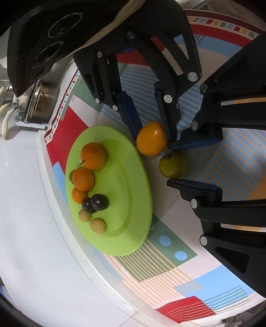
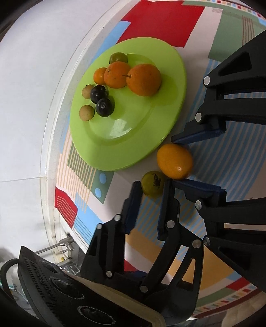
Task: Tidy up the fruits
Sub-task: 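Grasp the green-yellow fruit with the left gripper while the right gripper grasps the orange, then lift both held fruits and carry them over the green plate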
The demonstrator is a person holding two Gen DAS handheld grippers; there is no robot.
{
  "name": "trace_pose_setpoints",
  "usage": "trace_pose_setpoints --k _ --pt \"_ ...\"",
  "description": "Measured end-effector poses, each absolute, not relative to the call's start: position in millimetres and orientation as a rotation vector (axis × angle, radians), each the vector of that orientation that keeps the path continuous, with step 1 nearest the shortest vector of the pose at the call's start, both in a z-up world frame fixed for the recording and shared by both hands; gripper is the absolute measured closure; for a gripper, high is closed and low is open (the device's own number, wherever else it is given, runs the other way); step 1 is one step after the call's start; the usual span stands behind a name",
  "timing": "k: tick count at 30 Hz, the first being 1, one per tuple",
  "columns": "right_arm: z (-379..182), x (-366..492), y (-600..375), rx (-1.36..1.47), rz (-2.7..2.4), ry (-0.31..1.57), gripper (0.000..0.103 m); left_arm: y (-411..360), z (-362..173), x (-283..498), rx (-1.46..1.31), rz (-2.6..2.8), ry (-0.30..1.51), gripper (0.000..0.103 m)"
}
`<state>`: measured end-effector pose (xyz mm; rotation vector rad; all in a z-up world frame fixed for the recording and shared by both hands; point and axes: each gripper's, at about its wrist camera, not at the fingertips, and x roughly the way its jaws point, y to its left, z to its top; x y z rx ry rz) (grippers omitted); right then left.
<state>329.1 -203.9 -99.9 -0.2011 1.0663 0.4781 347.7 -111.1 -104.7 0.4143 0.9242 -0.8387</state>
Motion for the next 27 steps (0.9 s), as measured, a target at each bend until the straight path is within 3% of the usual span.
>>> trace_pose_setpoints --k 27 --pt "-42 262 -221 -0.020 0.275 0.874 0.067 -90 -43 288 0.190 -0.572 0.835 0.075"
